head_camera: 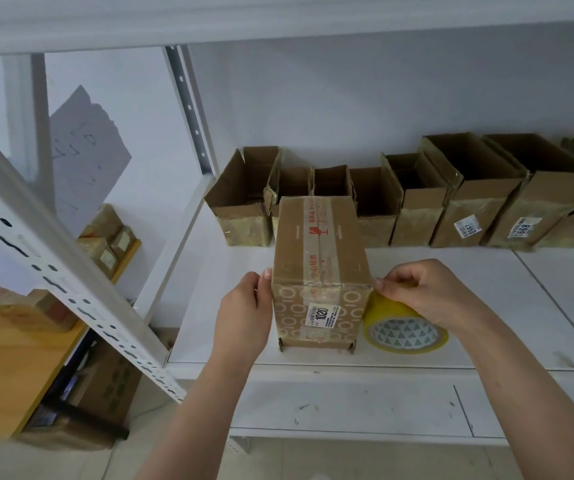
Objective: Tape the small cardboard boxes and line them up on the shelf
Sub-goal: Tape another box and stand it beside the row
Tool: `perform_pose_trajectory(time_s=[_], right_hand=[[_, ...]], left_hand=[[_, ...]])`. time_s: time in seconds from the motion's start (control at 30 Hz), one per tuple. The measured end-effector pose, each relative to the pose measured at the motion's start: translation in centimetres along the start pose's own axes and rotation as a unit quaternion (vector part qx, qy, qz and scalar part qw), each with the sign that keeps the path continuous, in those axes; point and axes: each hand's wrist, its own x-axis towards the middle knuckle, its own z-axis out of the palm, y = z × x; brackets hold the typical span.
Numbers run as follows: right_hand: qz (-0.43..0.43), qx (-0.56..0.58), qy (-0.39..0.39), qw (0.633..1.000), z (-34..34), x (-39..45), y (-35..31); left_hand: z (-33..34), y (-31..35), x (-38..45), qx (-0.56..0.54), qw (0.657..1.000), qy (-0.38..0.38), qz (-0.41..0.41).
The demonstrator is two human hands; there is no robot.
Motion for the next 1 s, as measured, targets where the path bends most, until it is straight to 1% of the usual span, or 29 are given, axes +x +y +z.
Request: perform_pose_trajectory(time_s=[0.2,0.27,0.37,0.47,0.53,0.63,0.7,0.77,0.83,1.0], right_hand=[[-0.002,-0.014,0.002,1.0,-0.1,0.0,-0.1],[0.0,-0.014,0.003,1.0,-0.2,-0.1,-0.1],[0.002,-0.017,0.005,1.0,-0.3,-0.2,-0.2],[0.007,-0.014,0.01,1.0,-0.4,-0.2,-0.1],[0.008,-0.013,0.01,1.0,-0.4,-0.2,0.0],[0.002,-0.01,0.01,1.0,-0.3,-0.3,0.0],[0.001,-0.011,0.008,1.0,-0.2,-0.3,-0.1],[0.002,-0.014,0.007,1.0,-0.2,-0.3,-0.1],[0.007,-0.015,0.008,1.0,-0.2,-0.3,0.0],[0.008,-0.014,0.013,1.0,-0.3,-0.4,0.2]], left_hand=[[0.2,0.3,-0.1,0.028,0.999,0.009,-0.025],[0.4,-0.4,-0.1,0.044,0.997,-0.019,-0.066],[1.7,-2.2,-0.8,0.022,0.988,-0.073,-0.138],[2.5,-4.3,-1.6,0.103,0.984,-0.074,-0.122],[2.0,-5.8,-1.5,0.161,0.981,-0.039,-0.106],[1.0,-7.5,-0.9,0.205,0.974,0.01,-0.094],[0.5,-8.5,-0.2,0.257,0.961,0.006,-0.104],[0.2,-9.2,0.5,0.312,0.94,-0.013,-0.136],[0.1,-9.9,0.8,0.343,0.928,-0.034,-0.143],[0.3,-11.4,1.1,0.362,0.93,-0.047,-0.046]])
